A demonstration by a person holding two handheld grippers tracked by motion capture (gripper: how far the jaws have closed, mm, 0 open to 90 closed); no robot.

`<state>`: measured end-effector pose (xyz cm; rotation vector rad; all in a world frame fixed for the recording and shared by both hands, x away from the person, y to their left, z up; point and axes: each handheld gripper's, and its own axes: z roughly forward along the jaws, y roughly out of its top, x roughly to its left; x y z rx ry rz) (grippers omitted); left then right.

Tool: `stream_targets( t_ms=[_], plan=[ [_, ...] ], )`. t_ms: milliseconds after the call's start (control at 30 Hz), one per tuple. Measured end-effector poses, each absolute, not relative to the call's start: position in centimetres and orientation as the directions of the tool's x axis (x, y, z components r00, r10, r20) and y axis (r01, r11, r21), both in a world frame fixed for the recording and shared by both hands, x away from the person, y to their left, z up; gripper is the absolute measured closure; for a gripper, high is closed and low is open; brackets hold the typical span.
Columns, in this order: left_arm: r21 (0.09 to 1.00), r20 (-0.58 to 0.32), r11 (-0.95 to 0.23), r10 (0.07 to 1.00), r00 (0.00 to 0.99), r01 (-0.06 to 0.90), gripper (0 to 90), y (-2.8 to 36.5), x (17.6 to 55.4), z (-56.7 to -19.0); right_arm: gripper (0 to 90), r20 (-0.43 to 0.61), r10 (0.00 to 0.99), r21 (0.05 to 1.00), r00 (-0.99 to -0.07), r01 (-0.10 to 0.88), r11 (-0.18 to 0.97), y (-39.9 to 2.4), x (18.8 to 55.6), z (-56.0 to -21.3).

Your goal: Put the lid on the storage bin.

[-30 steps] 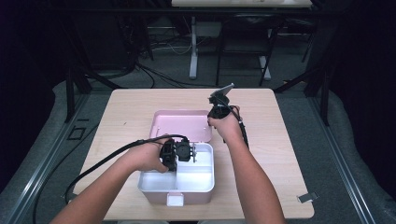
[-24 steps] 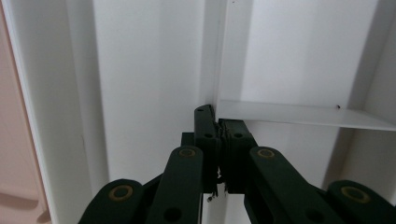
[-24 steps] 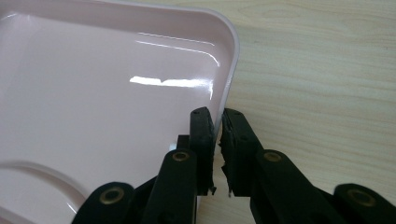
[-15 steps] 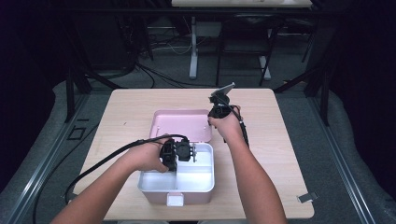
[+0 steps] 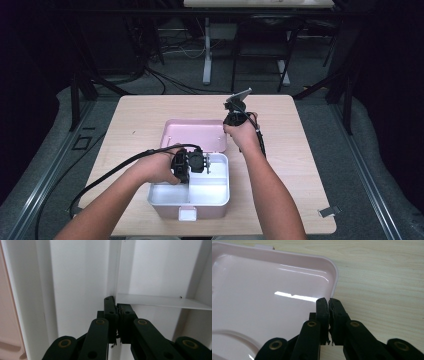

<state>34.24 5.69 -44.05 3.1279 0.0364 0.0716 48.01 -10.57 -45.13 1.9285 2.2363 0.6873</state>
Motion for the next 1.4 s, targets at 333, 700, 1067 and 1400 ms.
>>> stream_targets(
  t_ms=[333,700,1067,1400],
  plan=[
    [0.013,0.049,-1.0,0.024,0.999,0.023,86.9,5.7,34.2,-44.1,83.1,0.219,0.963,0.38,-0.157,0.923,0.064,-10.5,48.7,-46.1],
    [0.015,0.048,-1.0,0.027,0.998,0.027,86.9,5.7,34.2,-44.1,81.2,0.283,0.95,0.343,-0.132,0.939,0.028,-10.9,49.2,-47.2],
    [0.011,0.045,-1.0,0.025,0.999,0.025,86.9,5.7,34.2,-44.1,81.1,0.328,0.937,0.316,-0.124,0.949,0.015,-11.4,49.2,-47.6],
    [0.013,0.045,-1.0,0.027,0.999,0.026,87.0,5.7,34.2,-44.1,83.4,0.32,0.938,0.344,-0.135,0.939,0.018,-11.4,48.9,-46.9]
  ],
)
